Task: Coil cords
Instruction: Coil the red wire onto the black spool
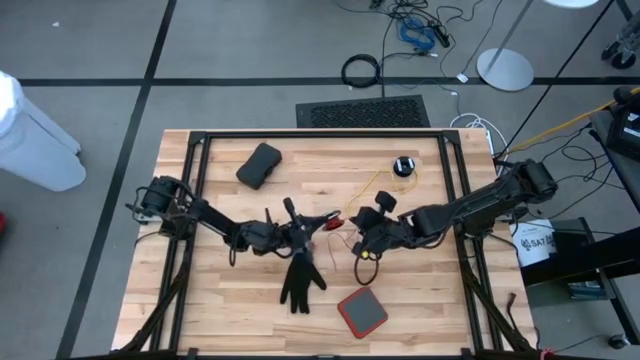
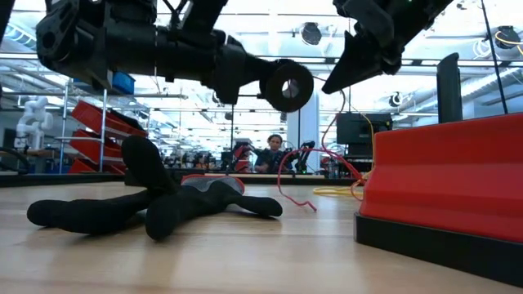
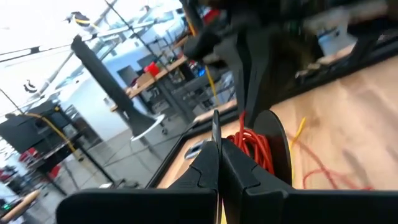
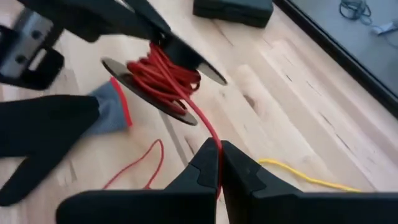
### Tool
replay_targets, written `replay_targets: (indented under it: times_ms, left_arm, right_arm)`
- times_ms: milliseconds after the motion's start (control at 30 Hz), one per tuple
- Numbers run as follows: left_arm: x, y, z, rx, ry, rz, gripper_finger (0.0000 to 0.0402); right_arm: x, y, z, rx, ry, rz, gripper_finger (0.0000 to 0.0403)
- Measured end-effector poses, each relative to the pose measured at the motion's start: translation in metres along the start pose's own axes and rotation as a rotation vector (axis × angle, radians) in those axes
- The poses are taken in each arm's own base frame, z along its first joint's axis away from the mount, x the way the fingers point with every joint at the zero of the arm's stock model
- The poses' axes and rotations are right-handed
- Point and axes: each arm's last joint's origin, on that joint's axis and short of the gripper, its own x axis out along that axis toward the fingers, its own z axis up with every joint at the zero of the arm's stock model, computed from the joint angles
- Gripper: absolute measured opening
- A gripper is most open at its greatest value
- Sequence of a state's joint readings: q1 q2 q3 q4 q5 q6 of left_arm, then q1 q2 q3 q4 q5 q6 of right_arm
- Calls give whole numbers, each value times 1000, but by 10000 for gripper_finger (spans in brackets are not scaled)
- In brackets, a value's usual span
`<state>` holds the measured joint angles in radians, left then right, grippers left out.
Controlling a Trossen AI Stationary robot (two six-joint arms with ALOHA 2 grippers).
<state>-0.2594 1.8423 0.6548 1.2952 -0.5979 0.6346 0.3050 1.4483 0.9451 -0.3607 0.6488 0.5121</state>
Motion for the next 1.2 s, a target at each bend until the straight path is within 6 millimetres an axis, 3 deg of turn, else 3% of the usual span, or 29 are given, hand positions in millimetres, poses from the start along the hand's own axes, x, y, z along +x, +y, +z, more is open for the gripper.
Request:
replay_targets:
  times_ms: [300,567,1033,1200]
  left_arm:
    - [-4,-2,8,-56,-61,-11,0]
    - [-5,1,15,-121,-124,-4,0]
    - [-7,6,22,-167,-180,33,0]
    - [-9,7,26,-177,-197,32,0]
  right_arm:
    - [2,0,-1,-69,-8,-32,2]
    - [9,3,-6,-85,11,-49,32]
    - [54,26,-33,-110,52,-103,38]
    - [59,29,-39,-116,46,-141,38]
